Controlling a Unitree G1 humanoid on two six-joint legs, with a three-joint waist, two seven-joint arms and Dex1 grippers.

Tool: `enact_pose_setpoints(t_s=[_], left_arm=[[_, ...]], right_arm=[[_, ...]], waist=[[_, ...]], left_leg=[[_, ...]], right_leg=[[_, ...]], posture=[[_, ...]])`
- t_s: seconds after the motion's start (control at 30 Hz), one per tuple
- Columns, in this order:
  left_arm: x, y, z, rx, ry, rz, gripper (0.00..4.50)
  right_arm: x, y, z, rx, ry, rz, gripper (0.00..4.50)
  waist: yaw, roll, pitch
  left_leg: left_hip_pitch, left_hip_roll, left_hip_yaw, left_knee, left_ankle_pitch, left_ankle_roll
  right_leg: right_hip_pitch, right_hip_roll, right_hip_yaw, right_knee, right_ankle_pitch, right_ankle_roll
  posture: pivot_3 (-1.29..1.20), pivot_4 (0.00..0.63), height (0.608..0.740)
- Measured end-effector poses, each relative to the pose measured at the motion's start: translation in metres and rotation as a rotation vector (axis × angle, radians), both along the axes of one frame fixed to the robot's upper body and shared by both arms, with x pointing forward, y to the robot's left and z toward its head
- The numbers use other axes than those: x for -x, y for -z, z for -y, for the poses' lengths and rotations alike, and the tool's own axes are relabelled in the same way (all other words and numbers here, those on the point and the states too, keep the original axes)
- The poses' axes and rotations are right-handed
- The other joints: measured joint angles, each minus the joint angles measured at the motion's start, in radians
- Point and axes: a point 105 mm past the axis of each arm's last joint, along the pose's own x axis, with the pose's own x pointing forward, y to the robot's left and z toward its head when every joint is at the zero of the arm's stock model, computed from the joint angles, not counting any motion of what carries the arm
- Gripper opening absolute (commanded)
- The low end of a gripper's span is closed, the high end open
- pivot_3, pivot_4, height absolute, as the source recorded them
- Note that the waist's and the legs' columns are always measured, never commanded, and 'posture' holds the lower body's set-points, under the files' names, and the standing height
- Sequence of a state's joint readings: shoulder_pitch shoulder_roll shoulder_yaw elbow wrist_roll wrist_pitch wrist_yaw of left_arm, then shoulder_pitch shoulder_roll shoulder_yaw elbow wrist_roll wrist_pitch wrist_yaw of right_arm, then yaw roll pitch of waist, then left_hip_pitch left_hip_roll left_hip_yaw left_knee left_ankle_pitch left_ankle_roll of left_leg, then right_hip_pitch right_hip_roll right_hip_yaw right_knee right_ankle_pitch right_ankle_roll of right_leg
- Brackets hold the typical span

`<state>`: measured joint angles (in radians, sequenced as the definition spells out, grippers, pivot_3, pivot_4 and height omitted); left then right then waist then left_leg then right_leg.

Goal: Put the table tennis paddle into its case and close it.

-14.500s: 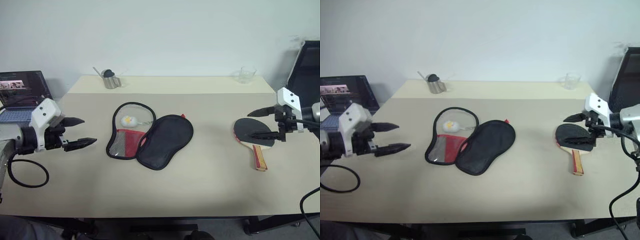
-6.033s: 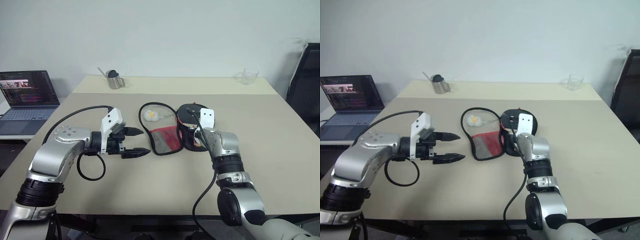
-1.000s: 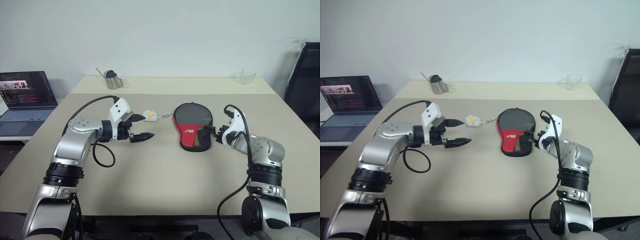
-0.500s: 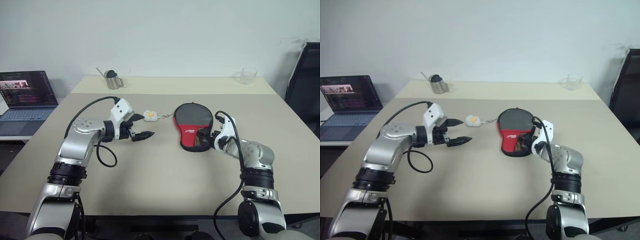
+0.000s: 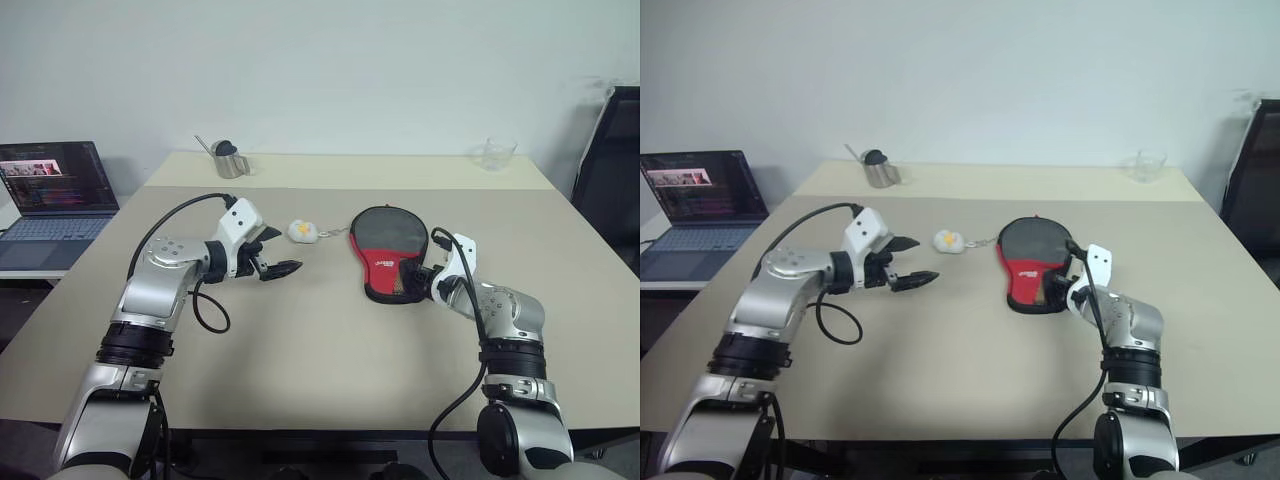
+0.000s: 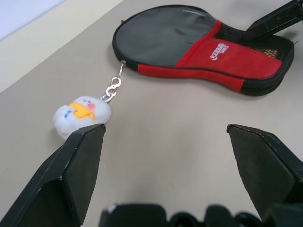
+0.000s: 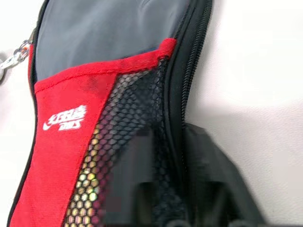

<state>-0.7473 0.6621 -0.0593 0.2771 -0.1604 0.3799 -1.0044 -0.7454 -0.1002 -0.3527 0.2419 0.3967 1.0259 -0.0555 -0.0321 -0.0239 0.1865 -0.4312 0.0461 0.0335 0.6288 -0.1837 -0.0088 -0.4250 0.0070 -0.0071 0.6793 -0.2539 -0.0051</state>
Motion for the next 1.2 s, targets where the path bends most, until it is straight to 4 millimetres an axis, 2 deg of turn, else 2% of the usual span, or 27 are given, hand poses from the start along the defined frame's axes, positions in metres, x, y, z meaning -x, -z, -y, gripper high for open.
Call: enact_pose_setpoints(t_s=[0.4, 0.53, 0.73, 0.93, 1.2], left_arm=[[-0.002, -0.001, 0.003, 0.008, 0.004, 0.002, 4.50], [-0.001, -0.001, 0.003, 0.008, 0.011, -0.004, 4.50], [-0.003, 0.000, 0.002, 0.012, 0.006, -0.013, 4.50], [-0.003, -0.001, 0.002, 0.011, 0.009, -0.013, 4.50], [-0.002, -0.001, 0.003, 0.009, 0.025, -0.021, 4.50]], right_arm=[[0.001, 0.000, 0.002, 0.029, -0.004, -0.013, 0.01], [0.011, -0.005, 0.006, 0.096, -0.065, -0.026, 0.01], [0.037, -0.007, 0.005, 0.184, -0.203, -0.061, 0.01], [0.069, 0.000, 0.001, 0.252, -0.362, -0.096, 0.01], [0.093, 0.004, -0.004, 0.299, -0.519, -0.116, 0.01]], waist=[[0.002, 0.000, 0.000], [0.005, 0.000, 0.000], [0.003, 0.000, 0.000], [0.003, 0.000, 0.000], [0.003, 0.000, 0.000]], left_leg=[[0.000, 0.000, 0.000, 0.000, 0.000, 0.000], [-0.001, 0.000, 0.000, -0.001, 0.000, 0.000], [-0.001, 0.000, 0.000, -0.001, 0.000, 0.000], [-0.001, 0.000, -0.001, -0.001, 0.000, 0.000], [-0.001, 0.000, -0.001, -0.001, 0.000, 0.000]], right_leg=[[0.000, 0.000, 0.000, 0.000, 0.000, 0.000], [0.000, 0.000, -0.001, -0.002, 0.000, 0.000], [0.000, 0.000, -0.001, -0.002, 0.000, 0.000], [0.000, 0.000, -0.001, -0.002, 0.000, 0.000], [0.000, 0.000, -0.001, -0.003, 0.000, 0.000]], posture=[[0.00, 0.150, 0.740], [0.00, 0.150, 0.740], [0.00, 0.150, 0.740], [0.00, 0.150, 0.740], [0.00, 0.150, 0.740]])
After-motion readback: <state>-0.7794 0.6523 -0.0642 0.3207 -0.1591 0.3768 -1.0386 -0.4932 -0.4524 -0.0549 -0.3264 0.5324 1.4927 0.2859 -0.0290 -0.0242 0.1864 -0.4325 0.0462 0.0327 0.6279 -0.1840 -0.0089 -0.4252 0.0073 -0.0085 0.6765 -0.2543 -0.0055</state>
